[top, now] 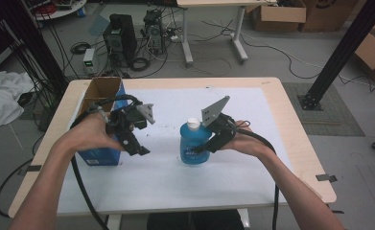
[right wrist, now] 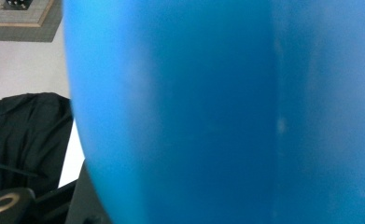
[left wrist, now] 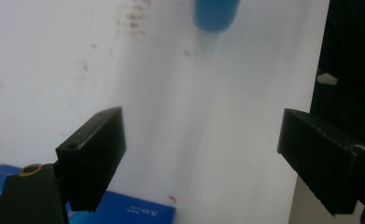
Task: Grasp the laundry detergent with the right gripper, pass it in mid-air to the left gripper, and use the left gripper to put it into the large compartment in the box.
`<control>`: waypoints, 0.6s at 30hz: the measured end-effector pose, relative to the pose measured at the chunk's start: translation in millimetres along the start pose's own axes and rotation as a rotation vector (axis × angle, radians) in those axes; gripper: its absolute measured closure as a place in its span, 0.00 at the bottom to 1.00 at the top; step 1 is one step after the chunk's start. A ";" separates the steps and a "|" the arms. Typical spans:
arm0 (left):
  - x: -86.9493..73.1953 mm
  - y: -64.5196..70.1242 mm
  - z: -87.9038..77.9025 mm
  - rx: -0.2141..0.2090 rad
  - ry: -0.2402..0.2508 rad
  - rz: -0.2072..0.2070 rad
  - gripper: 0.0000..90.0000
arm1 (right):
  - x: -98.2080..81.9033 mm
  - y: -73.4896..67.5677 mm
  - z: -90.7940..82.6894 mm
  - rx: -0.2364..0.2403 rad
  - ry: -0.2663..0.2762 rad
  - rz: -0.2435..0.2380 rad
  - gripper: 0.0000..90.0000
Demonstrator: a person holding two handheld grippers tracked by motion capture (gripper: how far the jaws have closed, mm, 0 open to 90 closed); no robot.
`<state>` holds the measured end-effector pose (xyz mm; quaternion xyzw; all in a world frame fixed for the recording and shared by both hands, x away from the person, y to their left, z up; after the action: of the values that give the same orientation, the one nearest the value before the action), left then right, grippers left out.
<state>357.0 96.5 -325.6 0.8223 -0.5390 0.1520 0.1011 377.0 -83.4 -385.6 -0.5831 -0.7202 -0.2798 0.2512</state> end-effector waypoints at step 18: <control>84.9 12.7 -21.1 -0.093 0.055 0.096 0.18 | 28.7 -0.6 -10.7 0.011 0.004 0.005 0.50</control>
<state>374.0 25.8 -275.4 0.7854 -0.5814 0.1542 0.1465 371.2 -70.8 -358.3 -0.5830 -0.7197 -0.2763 0.2565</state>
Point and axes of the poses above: each handheld gripper's, and its own axes: z roughly forward along the jaws, x roughly out of its top, y roughly to its right, the point moved 8 cm from there along z, roughly forward along the jaws, and after that the axes turned 11 degrees about -z, right-handed, at the moved point
